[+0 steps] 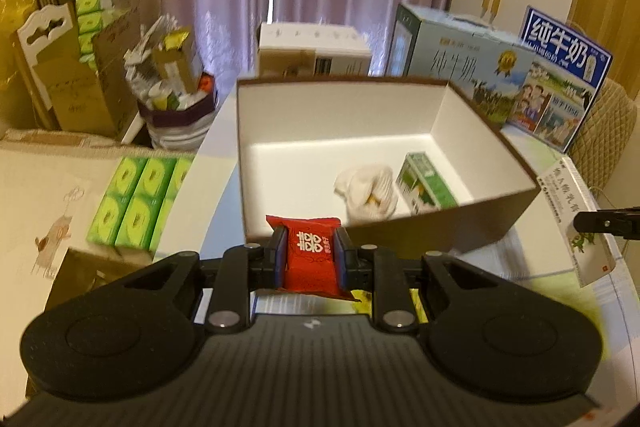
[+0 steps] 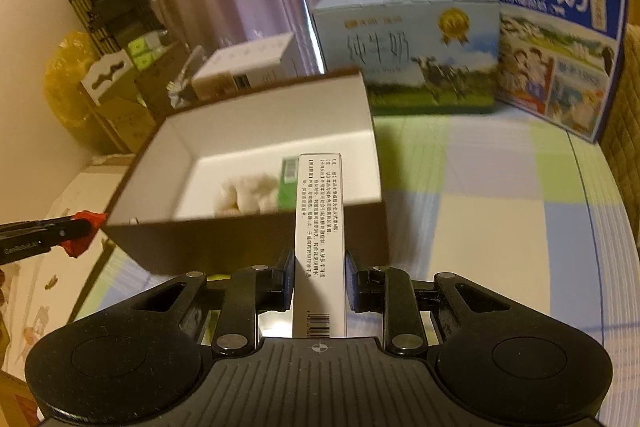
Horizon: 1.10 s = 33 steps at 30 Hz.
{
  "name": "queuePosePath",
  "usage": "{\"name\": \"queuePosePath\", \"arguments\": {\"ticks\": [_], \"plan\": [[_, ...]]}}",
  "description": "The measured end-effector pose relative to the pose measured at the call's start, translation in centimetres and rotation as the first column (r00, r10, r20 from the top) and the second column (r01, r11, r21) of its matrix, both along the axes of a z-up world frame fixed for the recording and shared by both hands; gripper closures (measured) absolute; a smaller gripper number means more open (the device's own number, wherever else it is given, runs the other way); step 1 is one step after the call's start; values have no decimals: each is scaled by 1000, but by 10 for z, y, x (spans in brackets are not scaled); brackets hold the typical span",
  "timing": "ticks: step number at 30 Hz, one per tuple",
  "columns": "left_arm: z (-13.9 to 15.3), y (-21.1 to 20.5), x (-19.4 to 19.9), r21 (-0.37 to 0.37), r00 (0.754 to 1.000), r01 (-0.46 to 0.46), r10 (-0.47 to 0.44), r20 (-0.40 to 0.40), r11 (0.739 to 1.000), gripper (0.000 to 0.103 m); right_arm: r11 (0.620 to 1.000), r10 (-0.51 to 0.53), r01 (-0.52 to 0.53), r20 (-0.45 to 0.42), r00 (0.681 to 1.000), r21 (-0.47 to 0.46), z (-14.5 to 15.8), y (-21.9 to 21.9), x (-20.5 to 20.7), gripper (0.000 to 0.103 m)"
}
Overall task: Organize objects
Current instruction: 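Lift the white box with the right tool while the left tool carries the red packet over the box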
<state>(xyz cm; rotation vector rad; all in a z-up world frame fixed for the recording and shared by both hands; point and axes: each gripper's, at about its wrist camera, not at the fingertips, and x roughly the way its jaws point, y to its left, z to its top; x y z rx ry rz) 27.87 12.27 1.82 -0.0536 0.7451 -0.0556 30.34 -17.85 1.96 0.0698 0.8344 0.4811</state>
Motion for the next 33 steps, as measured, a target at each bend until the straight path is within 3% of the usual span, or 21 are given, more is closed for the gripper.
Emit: {"name": "queuePosePath", "arguments": {"ticks": [11,21,27,33], "plan": [[10,-12,55,24,999,-14,13,38,1000,83,1000,19,-20,55,998,20,19,31,51,81],[-1,-18,99,42,1000,-14,14,-4,999,83,1000,21,-21,57,998,1,14,52,92,81],[-15,-20,122,51,999,-17,20,-47,999,83,999,12,-10,44,999,-32,3,61,115,81],[-30,-23,134,63,996,-12,18,-89,998,83,996,6,-9,-27,1000,-86,-28,69,132,81]]}}
